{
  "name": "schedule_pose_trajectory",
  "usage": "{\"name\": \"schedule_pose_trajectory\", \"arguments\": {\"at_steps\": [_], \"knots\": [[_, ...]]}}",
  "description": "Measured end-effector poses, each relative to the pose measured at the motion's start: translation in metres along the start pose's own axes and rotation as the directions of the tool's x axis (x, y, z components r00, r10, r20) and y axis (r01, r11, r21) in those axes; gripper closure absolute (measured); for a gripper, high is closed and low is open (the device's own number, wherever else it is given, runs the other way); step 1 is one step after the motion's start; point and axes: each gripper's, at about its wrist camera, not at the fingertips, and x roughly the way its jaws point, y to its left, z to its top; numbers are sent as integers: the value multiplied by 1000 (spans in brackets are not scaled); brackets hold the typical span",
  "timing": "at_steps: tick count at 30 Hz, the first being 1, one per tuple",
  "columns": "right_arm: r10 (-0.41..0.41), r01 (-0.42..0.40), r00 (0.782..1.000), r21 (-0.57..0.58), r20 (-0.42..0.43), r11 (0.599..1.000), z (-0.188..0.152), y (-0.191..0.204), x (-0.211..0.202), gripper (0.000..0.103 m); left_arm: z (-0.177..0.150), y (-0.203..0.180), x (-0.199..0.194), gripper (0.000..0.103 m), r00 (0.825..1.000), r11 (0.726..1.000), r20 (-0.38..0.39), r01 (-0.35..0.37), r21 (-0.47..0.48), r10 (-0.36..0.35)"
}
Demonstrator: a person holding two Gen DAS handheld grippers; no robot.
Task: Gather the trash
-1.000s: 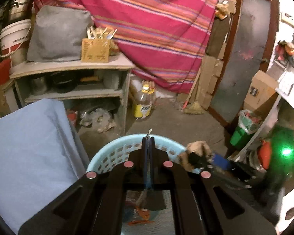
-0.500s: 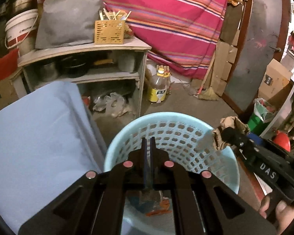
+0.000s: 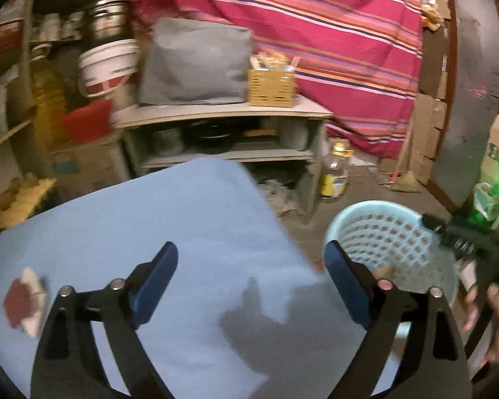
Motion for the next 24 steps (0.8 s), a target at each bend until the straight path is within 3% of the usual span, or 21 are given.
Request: {"name": "schedule_pose_trajectory", "arguments": {"at_steps": [4,10,12,15,18,24], "knots": [[-16,17,1000,-25,13,1000,-2,22,-2,5,-21,62,-23,8,986,986,27,-167,-1,167],[-23,23,1000,-98,5,995,-14,71,2,5,-50,153,-35,7,958,951,-4,-286,-116,287],[-18,18,1000,-111,2,994,-19,88,4,4,-60,185,-31,7,937,924,-46,-350,-153,348],[22,-22,1000,-118,-5,993,-24,115,7,4,-73,222,-23,7,921,900,-114,-389,-194,373],[38,-39,999,-135,-9,990,-26,139,12,4,-86,257,-12,7,887,855,-177,-459,-242,427],[50,-63,996,-205,-69,977,-36,192,25,4,-102,302,2,7,874,805,-253,-481,-346,414]]}}
